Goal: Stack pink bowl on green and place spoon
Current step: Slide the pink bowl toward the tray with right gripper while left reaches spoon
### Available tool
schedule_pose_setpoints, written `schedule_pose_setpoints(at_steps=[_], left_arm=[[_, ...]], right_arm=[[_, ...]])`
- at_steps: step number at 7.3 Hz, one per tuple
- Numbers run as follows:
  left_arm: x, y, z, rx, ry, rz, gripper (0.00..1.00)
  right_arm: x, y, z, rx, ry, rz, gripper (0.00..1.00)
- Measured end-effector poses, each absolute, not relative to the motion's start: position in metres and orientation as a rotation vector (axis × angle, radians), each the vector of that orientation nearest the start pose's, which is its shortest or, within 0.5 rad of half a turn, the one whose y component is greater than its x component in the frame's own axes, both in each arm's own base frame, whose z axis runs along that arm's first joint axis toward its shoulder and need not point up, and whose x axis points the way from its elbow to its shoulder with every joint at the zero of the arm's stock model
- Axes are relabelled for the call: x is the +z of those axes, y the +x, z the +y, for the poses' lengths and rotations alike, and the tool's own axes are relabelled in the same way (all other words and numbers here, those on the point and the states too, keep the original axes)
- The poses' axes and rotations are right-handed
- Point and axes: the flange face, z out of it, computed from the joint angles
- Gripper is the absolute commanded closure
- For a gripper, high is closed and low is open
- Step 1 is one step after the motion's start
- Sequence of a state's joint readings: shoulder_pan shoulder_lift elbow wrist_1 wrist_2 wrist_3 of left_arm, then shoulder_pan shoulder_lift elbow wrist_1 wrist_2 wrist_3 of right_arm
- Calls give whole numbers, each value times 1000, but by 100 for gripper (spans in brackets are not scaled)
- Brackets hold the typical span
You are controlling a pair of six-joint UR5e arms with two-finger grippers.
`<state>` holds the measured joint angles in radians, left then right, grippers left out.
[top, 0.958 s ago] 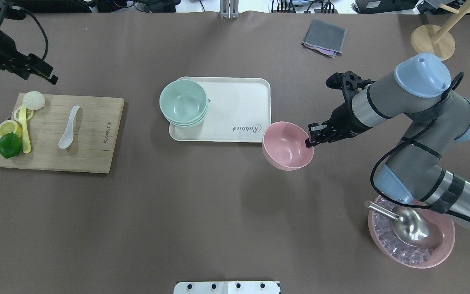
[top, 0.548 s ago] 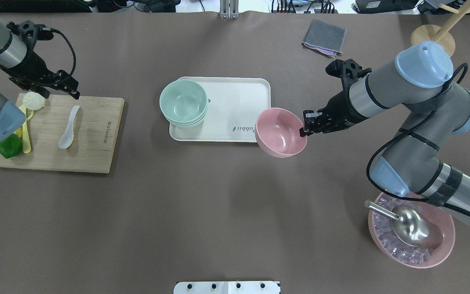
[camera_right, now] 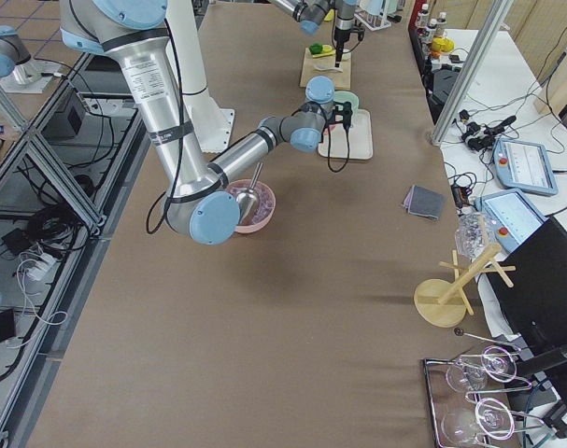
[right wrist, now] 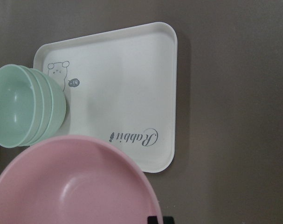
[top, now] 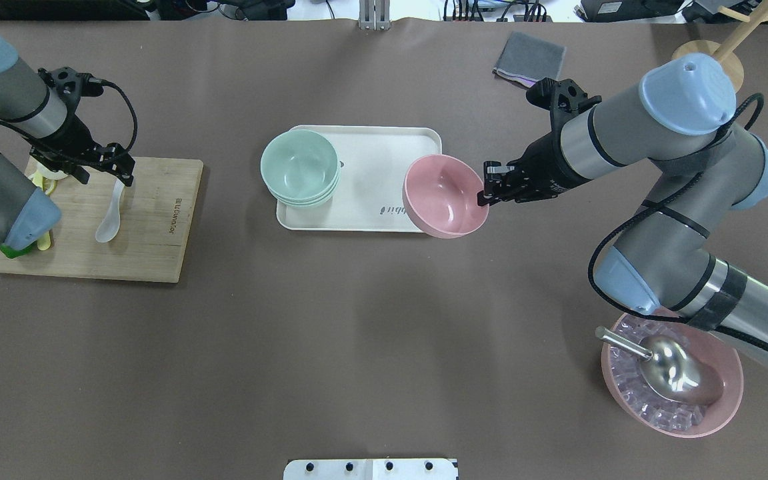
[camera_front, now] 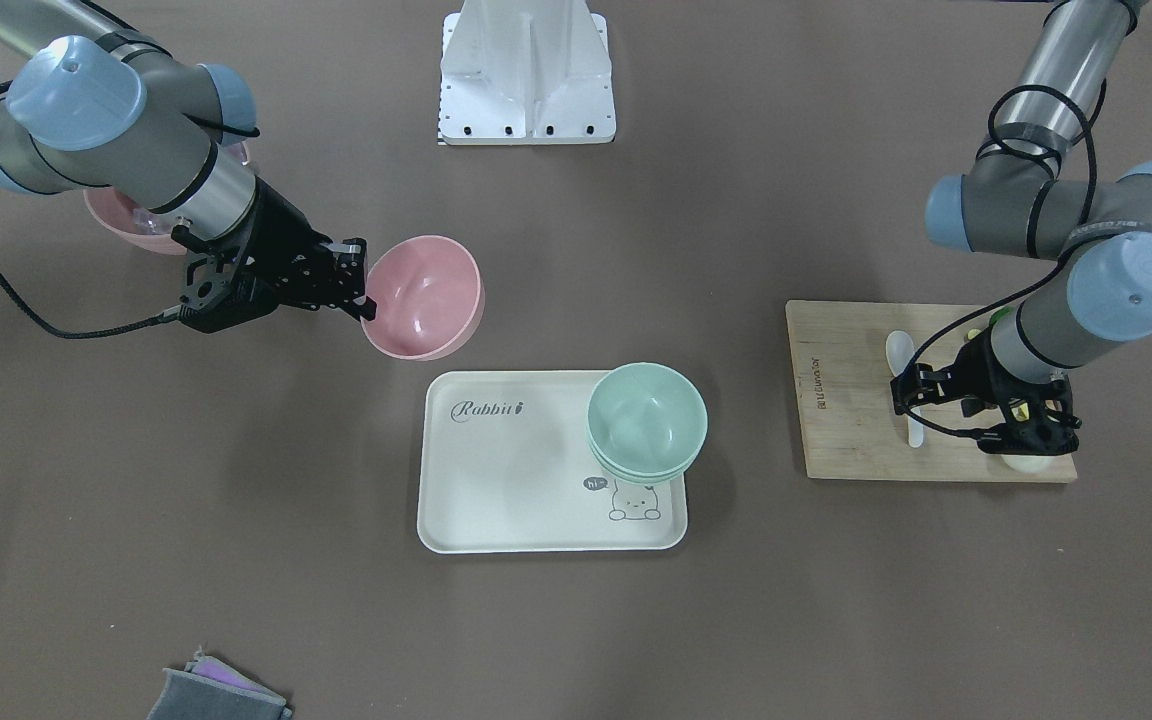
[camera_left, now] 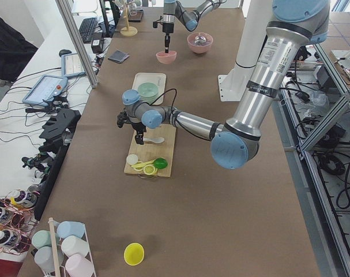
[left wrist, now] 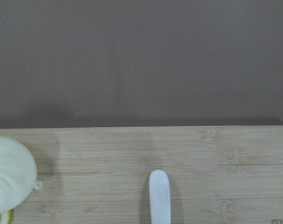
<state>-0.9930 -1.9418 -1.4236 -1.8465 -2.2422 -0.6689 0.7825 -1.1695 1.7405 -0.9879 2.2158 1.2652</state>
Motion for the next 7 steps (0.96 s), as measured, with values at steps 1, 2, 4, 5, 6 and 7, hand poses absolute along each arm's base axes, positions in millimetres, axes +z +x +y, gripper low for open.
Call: schedule_pose_setpoints(at_steps=[1, 2, 4, 5, 6, 7], left_arm=[[493, 305, -591, 89, 7, 810, 32], [494, 307, -590, 93, 10, 806, 37], [496, 312, -586, 101, 9, 800, 41], [497, 316, -584, 107, 8, 797, 43], [498, 320, -582, 115, 6, 796, 51], [498, 323, -580, 121, 6, 797, 67]], right_arm=[[281, -380, -482, 42, 90, -1241, 100], [279, -380, -482, 42, 93, -1243, 100], [276, -381, -483, 43, 102, -1243, 100], [274, -381, -484, 43, 107, -1246, 100], [272, -381, -484, 42, 109, -1247, 100], [272, -381, -484, 42, 111, -1247, 100]])
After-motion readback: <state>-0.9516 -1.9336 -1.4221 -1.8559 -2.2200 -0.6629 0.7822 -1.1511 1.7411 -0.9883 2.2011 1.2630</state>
